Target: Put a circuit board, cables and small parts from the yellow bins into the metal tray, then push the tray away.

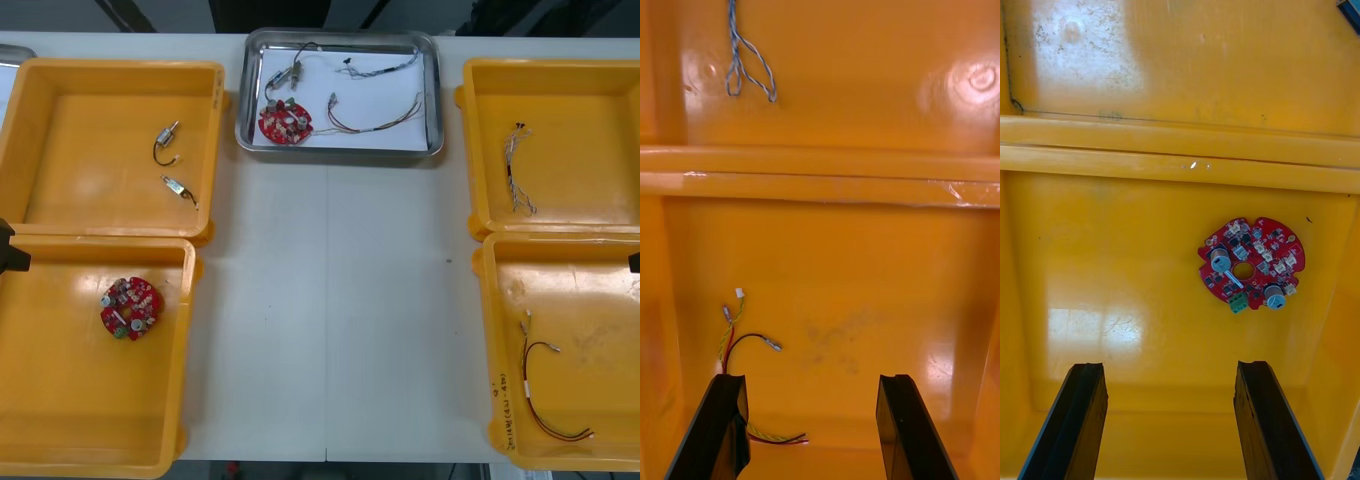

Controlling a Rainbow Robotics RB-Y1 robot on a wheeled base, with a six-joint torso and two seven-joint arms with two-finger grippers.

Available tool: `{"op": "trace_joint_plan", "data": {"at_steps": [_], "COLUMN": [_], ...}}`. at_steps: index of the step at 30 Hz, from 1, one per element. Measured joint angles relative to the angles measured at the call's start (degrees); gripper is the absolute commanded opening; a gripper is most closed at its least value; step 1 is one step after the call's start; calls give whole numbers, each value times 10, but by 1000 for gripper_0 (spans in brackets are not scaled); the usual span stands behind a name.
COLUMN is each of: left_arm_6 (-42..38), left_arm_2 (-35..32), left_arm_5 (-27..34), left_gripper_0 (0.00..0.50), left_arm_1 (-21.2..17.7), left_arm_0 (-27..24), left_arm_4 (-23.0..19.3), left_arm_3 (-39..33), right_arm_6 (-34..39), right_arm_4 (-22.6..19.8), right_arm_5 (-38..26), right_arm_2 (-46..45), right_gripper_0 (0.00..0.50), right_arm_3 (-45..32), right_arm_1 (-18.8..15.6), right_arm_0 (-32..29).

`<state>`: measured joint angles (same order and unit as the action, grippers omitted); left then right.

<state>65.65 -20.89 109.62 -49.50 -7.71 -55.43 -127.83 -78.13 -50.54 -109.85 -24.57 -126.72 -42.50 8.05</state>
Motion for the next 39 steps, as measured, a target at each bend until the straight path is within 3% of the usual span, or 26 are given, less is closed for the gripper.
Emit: {"op": "trace_joint_plan", "data": {"at_steps": [17, 39], "left_arm_6": [0, 0], "left_arm_2": [0, 0], "left_arm_5": [0, 0], "left_gripper_0": [500, 500], "left_arm_1": [0, 0], "left_arm_0": [0, 0], "left_arm_4": [0, 0], "left_arm_3": [0, 0], "right_arm_6": [0, 0], "right_arm_4": [-10, -11], "right_arm_5": [0, 0], "right_arm_2": [0, 0], "right_gripper_0": [500, 500], "right_arm_3": [56, 57], "right_arm_1": [-19, -19], "right_arm_0": [0, 0]}}
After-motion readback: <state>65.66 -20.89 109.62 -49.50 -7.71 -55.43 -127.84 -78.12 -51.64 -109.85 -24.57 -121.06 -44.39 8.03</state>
